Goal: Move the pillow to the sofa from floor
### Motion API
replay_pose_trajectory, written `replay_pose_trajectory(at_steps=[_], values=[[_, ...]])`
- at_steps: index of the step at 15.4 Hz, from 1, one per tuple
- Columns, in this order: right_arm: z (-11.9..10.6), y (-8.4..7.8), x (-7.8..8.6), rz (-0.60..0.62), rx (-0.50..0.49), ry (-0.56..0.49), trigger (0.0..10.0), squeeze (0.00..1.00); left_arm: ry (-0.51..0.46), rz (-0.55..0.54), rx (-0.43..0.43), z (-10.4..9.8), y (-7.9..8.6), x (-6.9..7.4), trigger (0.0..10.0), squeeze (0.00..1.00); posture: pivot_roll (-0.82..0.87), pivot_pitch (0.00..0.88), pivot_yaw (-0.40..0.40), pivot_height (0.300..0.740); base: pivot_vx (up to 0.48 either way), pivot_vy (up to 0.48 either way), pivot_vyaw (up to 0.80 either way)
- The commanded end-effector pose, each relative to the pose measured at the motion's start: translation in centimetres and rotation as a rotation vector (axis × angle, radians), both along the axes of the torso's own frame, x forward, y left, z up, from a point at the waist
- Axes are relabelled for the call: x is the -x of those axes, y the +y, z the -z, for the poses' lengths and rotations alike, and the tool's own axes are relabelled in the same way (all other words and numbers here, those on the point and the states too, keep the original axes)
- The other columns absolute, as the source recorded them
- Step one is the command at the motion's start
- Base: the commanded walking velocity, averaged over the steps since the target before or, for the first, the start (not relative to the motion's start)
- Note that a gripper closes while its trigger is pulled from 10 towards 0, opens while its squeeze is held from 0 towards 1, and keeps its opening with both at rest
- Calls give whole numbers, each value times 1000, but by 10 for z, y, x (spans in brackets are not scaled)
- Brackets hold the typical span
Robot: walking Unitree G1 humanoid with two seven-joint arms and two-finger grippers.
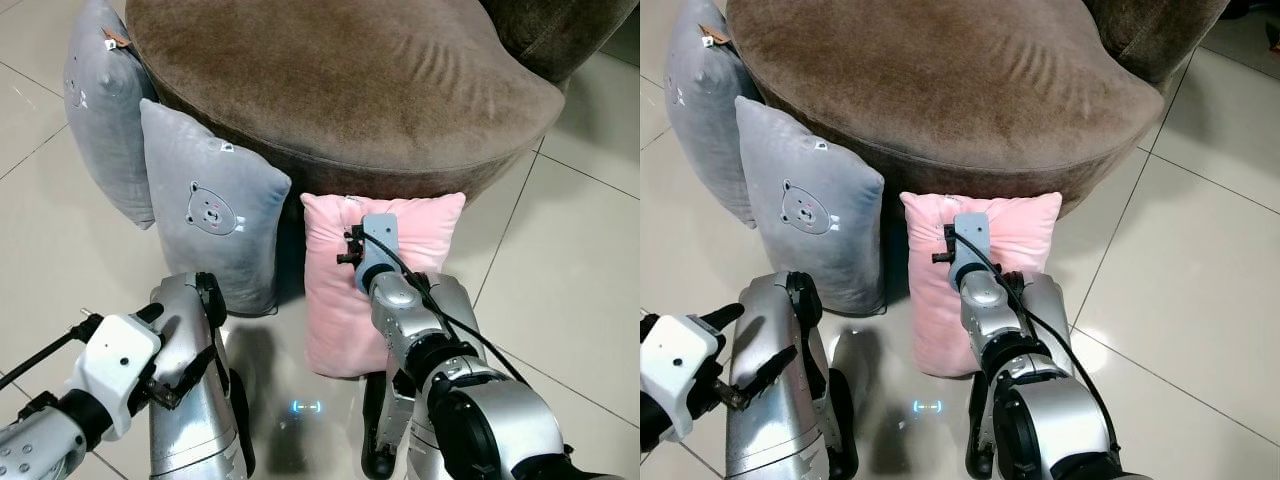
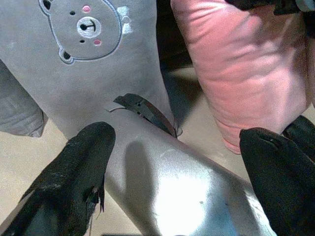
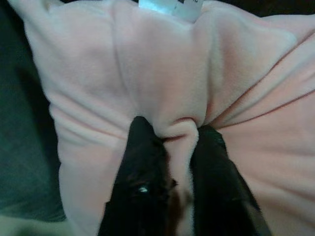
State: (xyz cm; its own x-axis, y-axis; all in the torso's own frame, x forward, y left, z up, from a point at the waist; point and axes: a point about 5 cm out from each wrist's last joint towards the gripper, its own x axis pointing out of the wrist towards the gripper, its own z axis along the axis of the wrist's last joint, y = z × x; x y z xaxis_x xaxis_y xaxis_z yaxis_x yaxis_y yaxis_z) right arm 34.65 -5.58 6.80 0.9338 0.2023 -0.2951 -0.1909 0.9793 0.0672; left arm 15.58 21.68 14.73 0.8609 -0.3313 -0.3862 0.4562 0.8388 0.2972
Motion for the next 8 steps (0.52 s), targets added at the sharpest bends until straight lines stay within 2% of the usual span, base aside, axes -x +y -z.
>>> replay_pose_trajectory(at_steps=[1,4,5,6,8], values=[[21,2,14,-24,-12,94,0,0,26,8,1,5,0,2,10000,0,213,284,-43,361,0,0,0],[26,4,20,-108,-42,103,0,0,21,12,3,6,-2,0,10000,0,211,272,-42,361,0,0,0],[31,2,25,-177,-65,100,0,0,16,16,5,6,-2,-2,10000,0,208,265,-43,361,0,0,0],[37,-3,30,-223,-73,99,0,0,13,20,8,7,-3,-3,10000,0,199,254,-43,361,0,0,0],[49,-31,39,-209,-87,97,0,0,3,27,12,9,-4,-7,10000,0,182,231,-41,361,0,0,0]])
